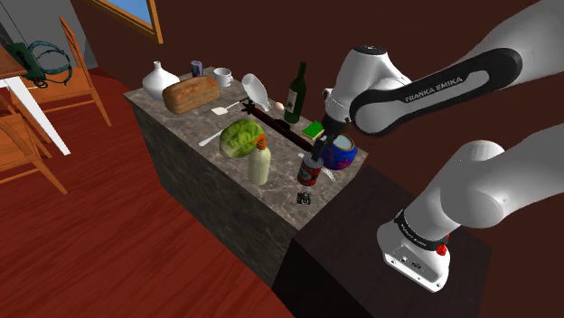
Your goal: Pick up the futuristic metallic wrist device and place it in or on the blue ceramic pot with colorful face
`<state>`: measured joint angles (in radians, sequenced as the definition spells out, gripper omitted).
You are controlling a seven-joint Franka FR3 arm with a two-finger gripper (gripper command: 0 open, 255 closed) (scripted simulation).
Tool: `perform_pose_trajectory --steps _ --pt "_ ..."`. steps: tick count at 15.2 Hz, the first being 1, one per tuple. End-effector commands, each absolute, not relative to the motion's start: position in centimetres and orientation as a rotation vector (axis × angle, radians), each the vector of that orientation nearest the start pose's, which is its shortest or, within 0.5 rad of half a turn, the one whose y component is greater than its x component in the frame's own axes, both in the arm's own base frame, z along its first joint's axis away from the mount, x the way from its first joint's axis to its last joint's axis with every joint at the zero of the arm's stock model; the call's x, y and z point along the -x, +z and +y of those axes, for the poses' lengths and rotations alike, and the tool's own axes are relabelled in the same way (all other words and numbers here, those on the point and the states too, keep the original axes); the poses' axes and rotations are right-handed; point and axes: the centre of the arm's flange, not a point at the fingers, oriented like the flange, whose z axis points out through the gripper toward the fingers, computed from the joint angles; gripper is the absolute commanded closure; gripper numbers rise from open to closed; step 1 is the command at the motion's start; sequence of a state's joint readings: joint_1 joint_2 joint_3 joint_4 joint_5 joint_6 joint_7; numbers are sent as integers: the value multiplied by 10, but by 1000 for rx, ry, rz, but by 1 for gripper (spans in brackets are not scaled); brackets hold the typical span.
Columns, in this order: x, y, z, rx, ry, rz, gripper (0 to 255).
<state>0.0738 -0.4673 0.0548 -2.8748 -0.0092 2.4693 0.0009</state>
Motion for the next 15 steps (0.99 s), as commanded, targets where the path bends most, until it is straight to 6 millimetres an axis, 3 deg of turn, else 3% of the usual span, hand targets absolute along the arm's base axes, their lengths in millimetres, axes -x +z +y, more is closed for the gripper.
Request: perform_pose_trajectory --steps 1,12,15 --pt "-340 295 41 3156 -88 -209 0" --pt "-330 153 63 3133 -4 -229 0" --pt "-329 134 64 3131 0 -230 0"
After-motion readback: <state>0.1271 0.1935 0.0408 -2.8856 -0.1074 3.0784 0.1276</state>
